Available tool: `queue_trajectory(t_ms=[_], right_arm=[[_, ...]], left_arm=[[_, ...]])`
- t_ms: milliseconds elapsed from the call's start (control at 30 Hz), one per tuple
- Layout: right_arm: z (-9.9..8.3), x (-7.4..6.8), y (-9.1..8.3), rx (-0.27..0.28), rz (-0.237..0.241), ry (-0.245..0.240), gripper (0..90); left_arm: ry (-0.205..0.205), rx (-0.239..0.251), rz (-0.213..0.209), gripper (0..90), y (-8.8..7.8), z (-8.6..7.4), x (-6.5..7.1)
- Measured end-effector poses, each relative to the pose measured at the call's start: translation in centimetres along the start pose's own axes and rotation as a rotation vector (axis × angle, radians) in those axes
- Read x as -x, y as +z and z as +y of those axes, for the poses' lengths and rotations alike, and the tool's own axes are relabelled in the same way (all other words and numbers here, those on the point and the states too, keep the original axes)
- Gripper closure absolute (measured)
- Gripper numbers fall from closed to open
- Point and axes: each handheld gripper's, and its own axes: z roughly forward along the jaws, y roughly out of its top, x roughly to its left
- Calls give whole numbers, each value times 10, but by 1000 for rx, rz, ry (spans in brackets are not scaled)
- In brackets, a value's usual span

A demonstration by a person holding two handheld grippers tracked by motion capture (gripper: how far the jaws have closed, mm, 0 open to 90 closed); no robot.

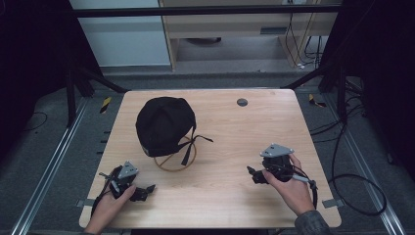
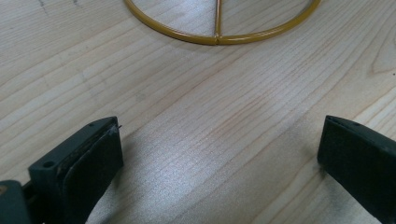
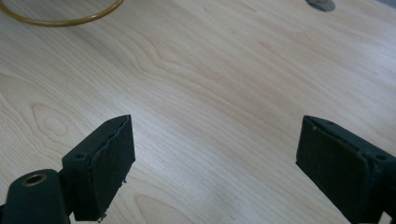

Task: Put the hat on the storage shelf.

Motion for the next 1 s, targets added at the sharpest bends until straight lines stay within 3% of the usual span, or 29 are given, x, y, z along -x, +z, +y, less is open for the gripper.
queue_trajectory(t_ms=[233, 300, 533, 667, 767, 1000], right_arm=[[-15, -6, 16, -45, 16, 7, 111], [-20, -9, 25, -52, 25, 33, 110], [-33, -15, 48, -98, 33, 57, 105], [-34, -17, 53, -100, 35, 64, 96], [-35, -17, 57, -83, 56, 102, 89], [-42, -18, 58, -27, 52, 118, 71]], left_arm=[[0, 0, 0, 0, 0, 0, 0], [0, 0, 0, 0, 0, 0, 0], [0, 0, 0, 0, 0, 0, 0], [0, 0, 0, 0, 0, 0, 0], [0, 0, 0, 0, 0, 0, 0], [0, 0, 0, 0, 0, 0, 0]])
